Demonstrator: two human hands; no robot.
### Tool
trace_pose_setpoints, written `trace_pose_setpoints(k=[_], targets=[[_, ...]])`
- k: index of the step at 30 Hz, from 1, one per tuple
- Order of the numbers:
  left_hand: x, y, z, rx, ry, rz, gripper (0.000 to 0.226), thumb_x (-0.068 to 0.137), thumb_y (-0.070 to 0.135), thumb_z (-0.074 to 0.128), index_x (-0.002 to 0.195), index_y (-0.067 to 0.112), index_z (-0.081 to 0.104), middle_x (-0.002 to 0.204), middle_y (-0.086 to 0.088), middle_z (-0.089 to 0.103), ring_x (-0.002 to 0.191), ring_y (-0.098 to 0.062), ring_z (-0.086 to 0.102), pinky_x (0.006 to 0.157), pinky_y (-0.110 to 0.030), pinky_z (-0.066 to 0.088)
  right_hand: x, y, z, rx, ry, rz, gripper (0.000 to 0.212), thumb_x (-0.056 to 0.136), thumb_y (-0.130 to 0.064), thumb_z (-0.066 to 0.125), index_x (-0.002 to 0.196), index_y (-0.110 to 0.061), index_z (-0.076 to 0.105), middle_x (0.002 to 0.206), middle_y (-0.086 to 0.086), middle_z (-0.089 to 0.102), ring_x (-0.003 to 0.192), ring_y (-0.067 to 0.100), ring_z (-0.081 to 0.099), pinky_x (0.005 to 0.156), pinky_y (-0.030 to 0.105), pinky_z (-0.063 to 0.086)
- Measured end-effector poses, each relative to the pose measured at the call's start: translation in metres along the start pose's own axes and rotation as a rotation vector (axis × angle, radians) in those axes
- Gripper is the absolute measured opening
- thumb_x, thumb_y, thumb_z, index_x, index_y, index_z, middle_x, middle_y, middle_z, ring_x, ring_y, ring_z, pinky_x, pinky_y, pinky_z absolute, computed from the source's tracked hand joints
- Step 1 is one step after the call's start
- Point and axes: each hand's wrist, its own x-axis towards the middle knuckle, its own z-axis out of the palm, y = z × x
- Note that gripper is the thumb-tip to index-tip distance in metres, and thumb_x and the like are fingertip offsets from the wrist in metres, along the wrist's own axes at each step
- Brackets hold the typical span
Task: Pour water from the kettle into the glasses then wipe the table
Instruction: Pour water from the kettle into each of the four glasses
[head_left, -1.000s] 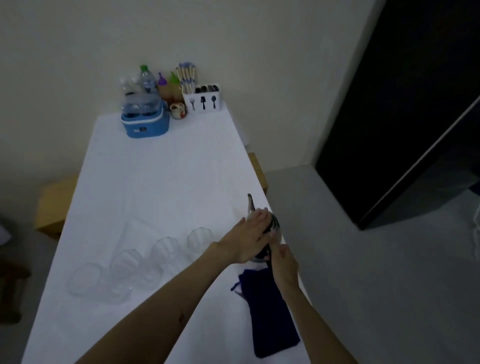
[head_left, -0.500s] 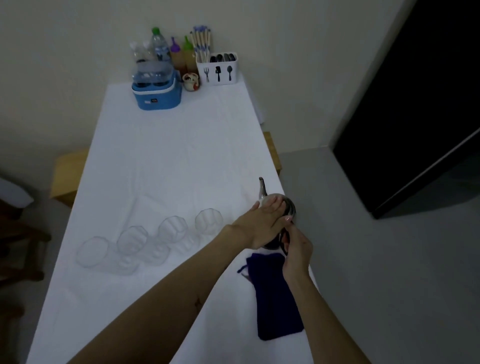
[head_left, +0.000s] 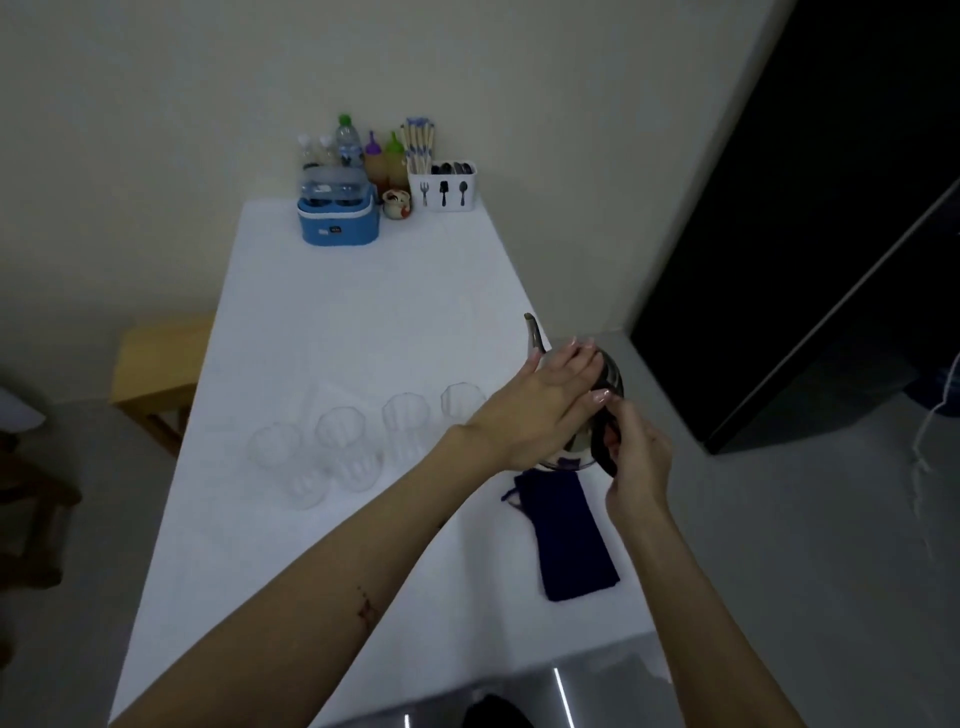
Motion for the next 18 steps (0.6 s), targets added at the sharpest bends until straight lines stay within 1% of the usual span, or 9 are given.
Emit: trace_pose_setpoints(k=[2,5,8,11,12,14,15,17,18], targets=[[-0.025,0.005,-0.011,0.004,0.054,0.015,0.055,0.105,0.035,0.021,0.152,0.006,0.022,0.161,-0.009,0.018,0.150,-0.017,0.005,0.122,-0.044,0.003,-0.025,-0.003,0.004,0.006,-0.026,-0.007,0.020,0.087,-0.022,0.071,0.068,-0.016,0.067,0.067,-0.001,0.059,0.069,0.013,0.053,0.067,0.027,0.044],[-0.067,0.008,-0.023,0.014,0.106,0.010,0.055,0.105,0.036,0.023,0.152,0.009,0.023,0.162,-0.006,0.018,0.150,-0.016,0.005,0.122,-0.044,0.004,-0.061,-0.002,0.013,0.004,-0.083,0.000,0.017,0.087,-0.022,0.070,0.070,-0.018,0.070,0.062,-0.007,0.063,0.062,0.007,0.055,0.063,0.024,0.047],[-0.109,0.007,-0.030,0.014,0.149,-0.034,0.054,0.105,0.036,0.023,0.153,0.011,0.022,0.162,-0.002,0.016,0.150,-0.014,0.002,0.122,-0.040,0.000,-0.093,0.007,0.025,0.014,-0.151,0.061,0.024,0.087,-0.022,0.068,0.063,-0.022,0.074,0.067,-0.005,0.064,0.064,0.009,0.056,0.060,0.025,0.048],[-0.149,0.000,-0.033,0.008,0.196,-0.086,0.054,0.105,0.037,0.022,0.153,0.013,0.022,0.163,0.000,0.013,0.150,-0.011,0.000,0.122,-0.037,-0.003,-0.117,0.022,0.041,-0.018,-0.222,0.105,0.018,0.080,-0.028,0.069,0.066,-0.019,0.076,0.070,-0.002,0.067,0.071,0.013,0.058,0.070,0.032,0.047],[-0.161,-0.003,-0.034,0.000,0.206,-0.103,0.054,0.105,0.037,0.022,0.153,0.013,0.022,0.163,0.001,0.013,0.150,-0.010,-0.001,0.122,-0.036,-0.004,-0.123,0.027,0.047,-0.036,-0.241,0.111,0.019,0.081,-0.028,0.069,0.067,-0.017,0.074,0.065,-0.005,0.066,0.067,0.012,0.057,0.070,0.030,0.046],[-0.182,-0.011,-0.035,-0.027,0.220,-0.143,0.053,0.105,0.037,0.022,0.153,0.014,0.022,0.163,0.003,0.012,0.150,-0.008,-0.002,0.121,-0.034,-0.005,-0.134,0.035,0.058,-0.083,-0.272,0.110,0.027,0.089,-0.022,0.065,0.063,-0.017,0.063,0.048,-0.014,0.056,0.052,0.004,0.050,0.059,0.022,0.040],[-0.191,-0.016,-0.035,-0.045,0.223,-0.165,0.053,0.105,0.037,0.022,0.153,0.015,0.022,0.163,0.003,0.012,0.150,-0.007,-0.003,0.121,-0.033,-0.005,-0.139,0.039,0.065,-0.111,-0.278,0.117,0.029,0.091,-0.020,0.064,0.062,-0.018,0.060,0.045,-0.016,0.053,0.048,0.002,0.046,0.054,0.021,0.037],[-0.207,-0.026,-0.035,-0.091,0.219,-0.214,0.053,0.105,0.036,0.023,0.153,0.016,0.021,0.163,0.004,0.011,0.149,-0.007,-0.003,0.121,-0.032,-0.006,-0.146,0.046,0.076,-0.165,-0.306,0.143,0.027,0.091,-0.020,0.065,0.064,-0.017,0.063,0.049,-0.013,0.056,0.053,0.004,0.048,0.053,0.021,0.037],[-0.213,-0.033,-0.034,-0.119,0.216,-0.237,0.052,0.105,0.036,0.023,0.153,0.017,0.021,0.163,0.005,0.011,0.149,-0.006,-0.003,0.121,-0.032,-0.005,-0.149,0.050,0.081,-0.184,-0.318,0.148,0.023,0.090,-0.022,0.067,0.069,-0.015,0.068,0.057,-0.009,0.062,0.059,0.007,0.053,0.056,0.022,0.041]])
